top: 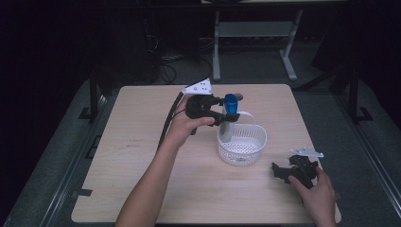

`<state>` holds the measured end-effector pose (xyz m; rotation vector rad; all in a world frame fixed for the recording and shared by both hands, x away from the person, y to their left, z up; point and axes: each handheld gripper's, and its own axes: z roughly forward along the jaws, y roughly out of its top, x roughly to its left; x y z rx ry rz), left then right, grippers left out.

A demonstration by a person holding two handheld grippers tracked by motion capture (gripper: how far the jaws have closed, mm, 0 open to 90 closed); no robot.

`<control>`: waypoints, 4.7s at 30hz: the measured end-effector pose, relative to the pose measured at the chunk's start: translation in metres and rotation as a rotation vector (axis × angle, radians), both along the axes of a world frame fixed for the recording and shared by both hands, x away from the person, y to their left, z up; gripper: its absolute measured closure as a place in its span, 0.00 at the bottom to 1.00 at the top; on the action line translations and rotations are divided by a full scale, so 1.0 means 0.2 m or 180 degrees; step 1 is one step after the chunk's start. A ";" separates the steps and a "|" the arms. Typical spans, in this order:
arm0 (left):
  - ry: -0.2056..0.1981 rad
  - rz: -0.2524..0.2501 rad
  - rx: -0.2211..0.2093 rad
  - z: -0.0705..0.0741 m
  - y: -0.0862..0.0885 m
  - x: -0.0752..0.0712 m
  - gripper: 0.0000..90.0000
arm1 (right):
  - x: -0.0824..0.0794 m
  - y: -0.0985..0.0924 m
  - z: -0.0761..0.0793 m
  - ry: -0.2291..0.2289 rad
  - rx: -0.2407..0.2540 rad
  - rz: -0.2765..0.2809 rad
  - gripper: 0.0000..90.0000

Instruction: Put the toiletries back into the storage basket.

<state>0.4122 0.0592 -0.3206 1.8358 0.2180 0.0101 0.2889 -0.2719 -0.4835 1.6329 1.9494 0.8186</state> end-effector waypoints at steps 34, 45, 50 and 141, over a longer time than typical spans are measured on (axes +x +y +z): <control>0.0119 -0.0029 0.0153 -0.30 -0.03 0.02 0.41 | 0.00 0.00 0.00 0.0000 0.0000 -0.0003 0.01; 0.0133 -0.0039 0.0192 -0.34 -0.02 0.02 0.41 | 0.00 0.00 0.00 0.0000 -0.0002 -0.0001 0.01; 0.0134 -0.0031 0.0235 -0.37 -0.02 0.01 0.41 | 0.00 0.00 0.00 0.0001 0.0000 -0.0002 0.01; 0.0194 0.1080 0.0859 -0.28 0.69 -0.23 0.22 | 0.00 0.00 0.00 0.0001 0.0000 -0.0002 0.00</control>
